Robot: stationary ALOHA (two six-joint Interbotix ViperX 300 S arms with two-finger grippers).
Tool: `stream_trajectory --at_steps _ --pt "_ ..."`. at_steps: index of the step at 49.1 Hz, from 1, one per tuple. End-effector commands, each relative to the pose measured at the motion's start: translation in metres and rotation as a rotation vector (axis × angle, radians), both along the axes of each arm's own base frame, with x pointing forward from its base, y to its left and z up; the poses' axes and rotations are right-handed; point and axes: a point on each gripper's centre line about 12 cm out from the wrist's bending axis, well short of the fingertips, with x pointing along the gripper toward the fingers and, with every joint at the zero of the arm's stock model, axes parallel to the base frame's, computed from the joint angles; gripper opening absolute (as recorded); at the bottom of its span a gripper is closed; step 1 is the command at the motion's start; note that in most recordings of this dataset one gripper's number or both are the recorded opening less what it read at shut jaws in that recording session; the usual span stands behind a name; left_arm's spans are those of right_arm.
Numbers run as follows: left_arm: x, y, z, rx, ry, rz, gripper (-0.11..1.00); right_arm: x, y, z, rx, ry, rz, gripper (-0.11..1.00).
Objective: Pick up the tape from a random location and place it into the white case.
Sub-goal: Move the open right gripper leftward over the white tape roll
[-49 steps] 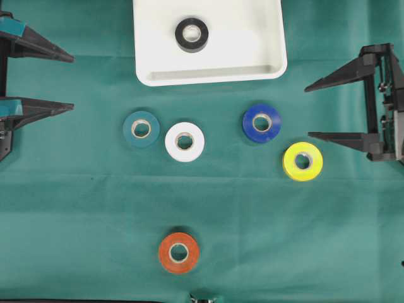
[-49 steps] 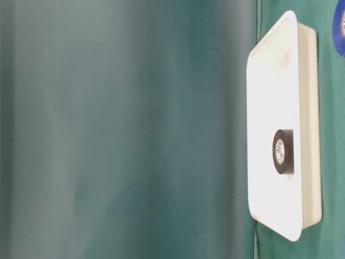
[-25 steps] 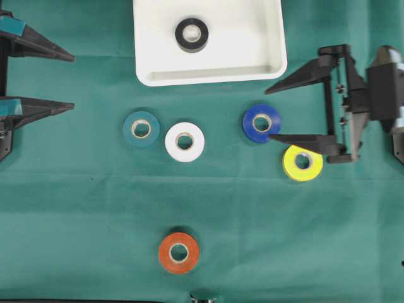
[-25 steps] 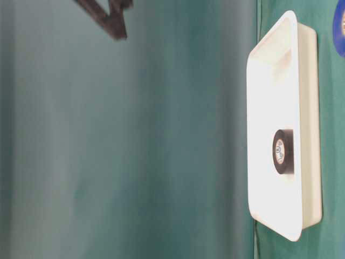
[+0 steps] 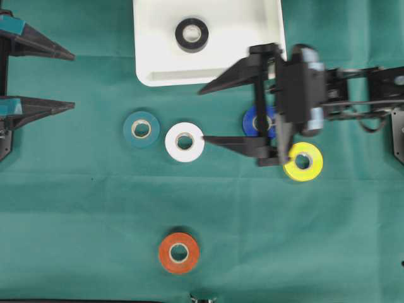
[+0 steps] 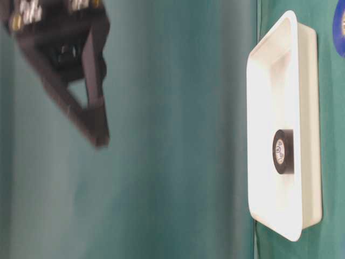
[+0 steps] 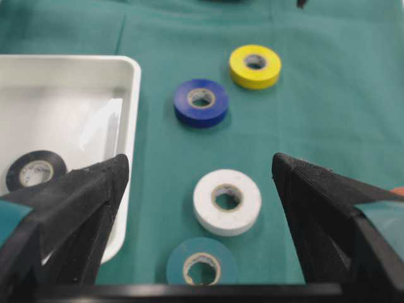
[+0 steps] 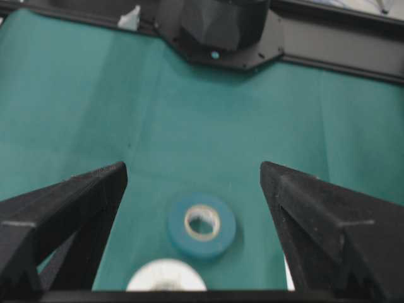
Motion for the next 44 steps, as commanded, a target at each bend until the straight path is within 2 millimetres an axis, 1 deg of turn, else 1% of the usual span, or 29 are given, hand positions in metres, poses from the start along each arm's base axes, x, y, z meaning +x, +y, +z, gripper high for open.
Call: stream_trajectory --at_steps 1,11,23,35,44 --pt "0.002 0.001 0.004 0.001 -0.012 0.003 1.00 0.019 0.000 0.019 0.001 -0.048 -0.001 0.92" --pt "0.001 0.001 0.005 0.002 -0.015 0.002 1.00 0.053 -0.001 0.025 -0.006 -0.045 -0.006 0.92" --pt "0.001 0.001 0.005 0.004 -0.015 0.002 1.00 0.085 0.000 0.030 -0.010 -0.022 -0.006 0.92" --pt "0.001 0.001 0.004 0.011 -0.009 -0.001 1.00 0.106 0.000 0.031 -0.009 -0.006 -0.008 0.92" --pt "0.001 0.001 0.004 0.024 -0.005 -0.005 1.00 0.111 -0.003 0.030 -0.003 0.017 -0.017 0.92"
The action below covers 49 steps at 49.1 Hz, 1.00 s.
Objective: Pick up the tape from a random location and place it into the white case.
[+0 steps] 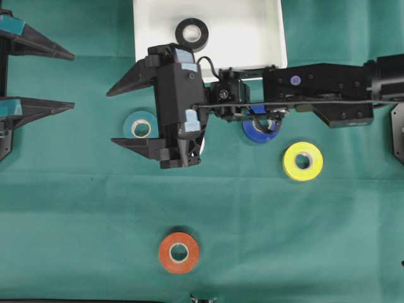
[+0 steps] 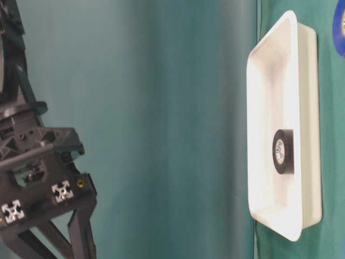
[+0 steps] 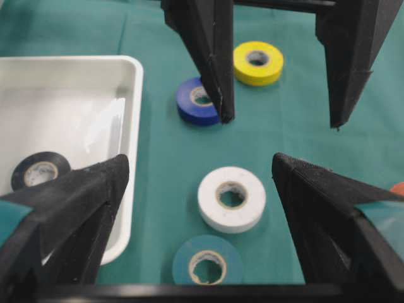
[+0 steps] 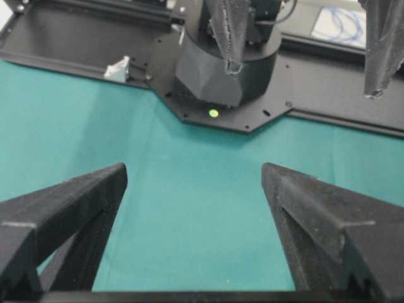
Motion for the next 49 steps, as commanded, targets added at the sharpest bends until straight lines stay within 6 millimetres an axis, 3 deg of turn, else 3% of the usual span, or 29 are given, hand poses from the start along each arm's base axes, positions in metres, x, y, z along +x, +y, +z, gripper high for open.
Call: stream_trajectory --at_steps 1,12,49 --pt "0.001 0.001 0.005 0.001 -0.012 0.003 1.00 0.001 -0.002 0.019 0.004 -0.032 -0.004 0.92" --pt "0.001 0.001 0.005 0.001 -0.012 0.003 1.00 0.002 -0.003 0.014 0.034 0.033 -0.018 0.92" --pt "0.002 0.001 0.005 -0.005 -0.017 0.006 1.00 0.028 -0.008 -0.012 0.070 0.511 -0.073 0.92"
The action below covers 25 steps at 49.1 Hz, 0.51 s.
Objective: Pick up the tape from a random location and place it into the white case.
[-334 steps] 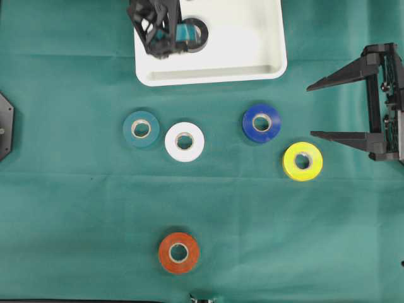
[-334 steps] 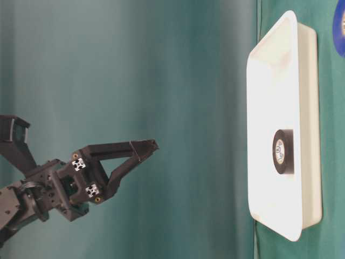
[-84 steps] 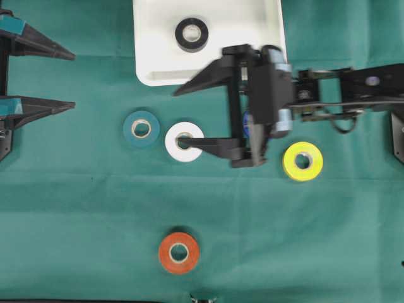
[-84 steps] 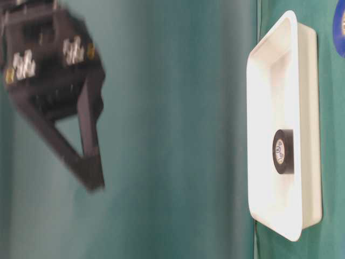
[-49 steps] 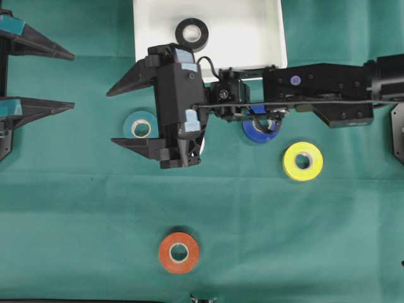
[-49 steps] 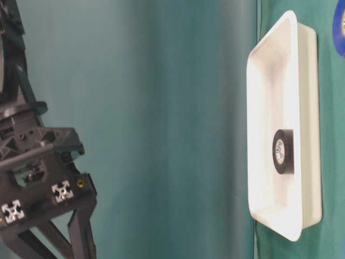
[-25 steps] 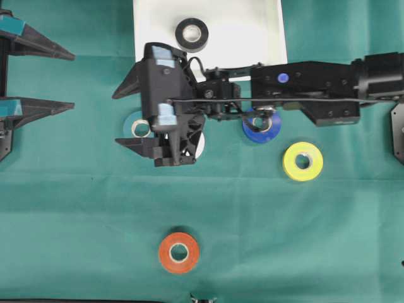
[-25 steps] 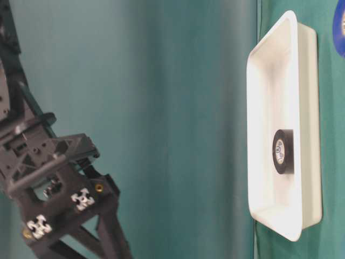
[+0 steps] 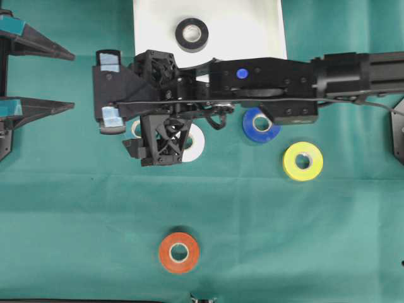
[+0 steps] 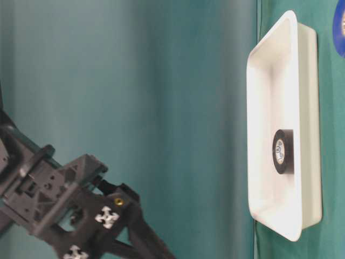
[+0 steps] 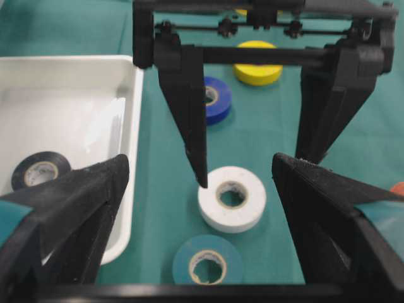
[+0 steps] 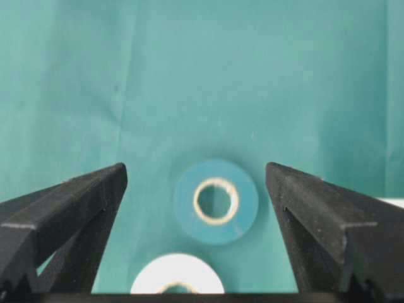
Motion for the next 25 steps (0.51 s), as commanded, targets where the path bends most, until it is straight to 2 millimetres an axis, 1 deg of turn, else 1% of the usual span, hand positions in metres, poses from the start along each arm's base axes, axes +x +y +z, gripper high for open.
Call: stream_trajectory --at_steps 1,16,25 --pt "0.0015 0.0007 0.0052 -0.002 -0.017 0.004 1.00 0.0005 -0.0006 0.0199 0.008 -0.020 -0.008 0.92" --pt "0.0014 0.0025 0.0052 -0.002 -0.017 0.013 1.00 0.0001 -0.0007 0.0187 0.011 -0.001 -0.013 0.92" --pt "0.0013 0.0032 0.0050 -0.002 -0.015 0.016 1.00 0.0012 -0.0008 0.0146 0.010 0.008 -0.014 0.92"
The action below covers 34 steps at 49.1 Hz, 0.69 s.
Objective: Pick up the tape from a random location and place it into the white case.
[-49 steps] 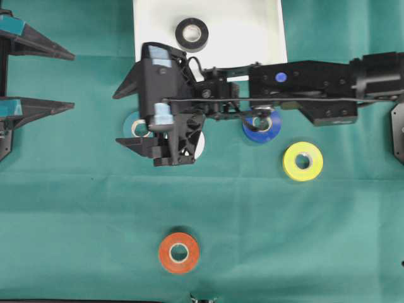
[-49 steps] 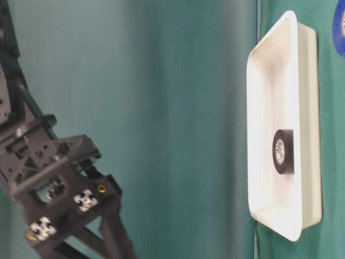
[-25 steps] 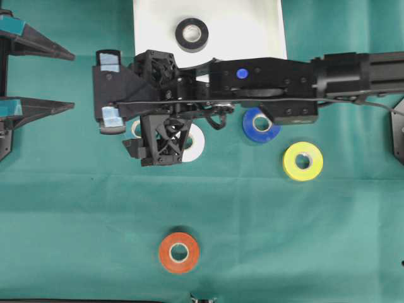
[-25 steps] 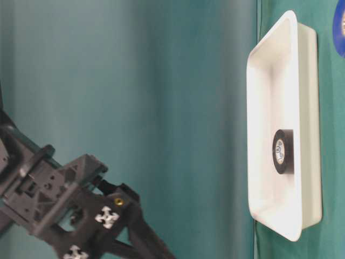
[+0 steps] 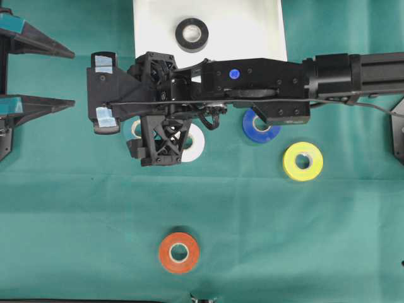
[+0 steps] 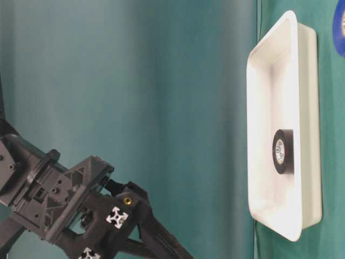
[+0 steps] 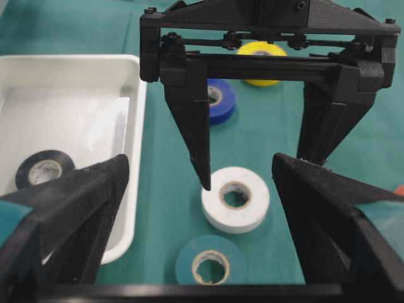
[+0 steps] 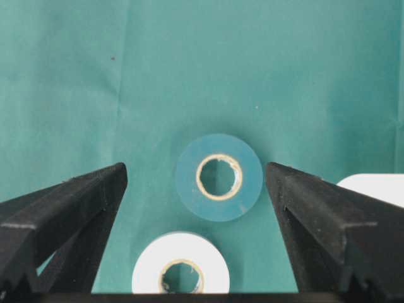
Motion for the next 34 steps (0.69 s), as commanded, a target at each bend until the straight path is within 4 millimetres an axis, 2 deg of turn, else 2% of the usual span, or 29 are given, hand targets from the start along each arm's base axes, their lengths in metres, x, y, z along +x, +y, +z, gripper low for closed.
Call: stream_trajectory --at_steps 1,19,34 --pt "0.001 0.001 0.005 -0.002 -0.014 0.005 1.00 0.001 -0.001 0.018 0.001 -0.043 -0.004 0.92" --pt "0.001 0.001 0.005 -0.002 -0.014 0.005 1.00 0.009 -0.001 -0.020 0.004 0.029 -0.010 0.92" --pt "0.001 0.001 0.005 -0.002 -0.012 0.005 1.00 0.016 -0.001 -0.066 0.013 0.095 -0.024 0.92"
